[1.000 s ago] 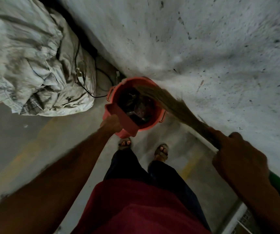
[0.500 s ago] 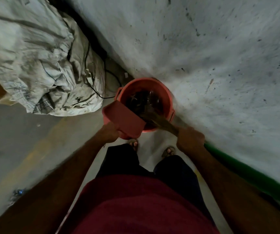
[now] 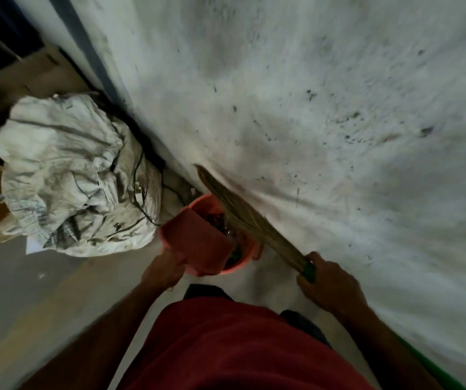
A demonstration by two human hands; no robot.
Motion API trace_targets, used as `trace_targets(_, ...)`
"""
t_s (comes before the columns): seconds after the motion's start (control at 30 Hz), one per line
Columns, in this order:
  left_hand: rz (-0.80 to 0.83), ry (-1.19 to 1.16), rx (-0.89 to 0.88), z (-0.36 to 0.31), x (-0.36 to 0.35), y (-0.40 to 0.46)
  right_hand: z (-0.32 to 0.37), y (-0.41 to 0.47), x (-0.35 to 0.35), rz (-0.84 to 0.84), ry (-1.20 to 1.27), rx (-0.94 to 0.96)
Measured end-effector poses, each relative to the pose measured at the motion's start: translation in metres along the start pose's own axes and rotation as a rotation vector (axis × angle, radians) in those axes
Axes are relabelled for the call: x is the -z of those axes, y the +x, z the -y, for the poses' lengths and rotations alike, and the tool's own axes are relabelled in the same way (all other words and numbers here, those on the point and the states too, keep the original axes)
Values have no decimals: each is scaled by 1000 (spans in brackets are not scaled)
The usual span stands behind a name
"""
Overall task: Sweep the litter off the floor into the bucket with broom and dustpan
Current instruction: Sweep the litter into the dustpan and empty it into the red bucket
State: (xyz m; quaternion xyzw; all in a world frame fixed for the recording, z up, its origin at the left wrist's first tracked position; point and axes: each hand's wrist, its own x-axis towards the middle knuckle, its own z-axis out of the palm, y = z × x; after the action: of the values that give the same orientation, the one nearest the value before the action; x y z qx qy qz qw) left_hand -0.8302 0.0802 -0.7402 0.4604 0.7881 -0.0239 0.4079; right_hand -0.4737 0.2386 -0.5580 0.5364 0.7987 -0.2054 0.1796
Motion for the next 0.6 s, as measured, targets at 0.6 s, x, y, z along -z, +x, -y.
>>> trace_targets(0.6,-717,-214,490,-170,-18,-203,-56,-28,35,-104,144,458)
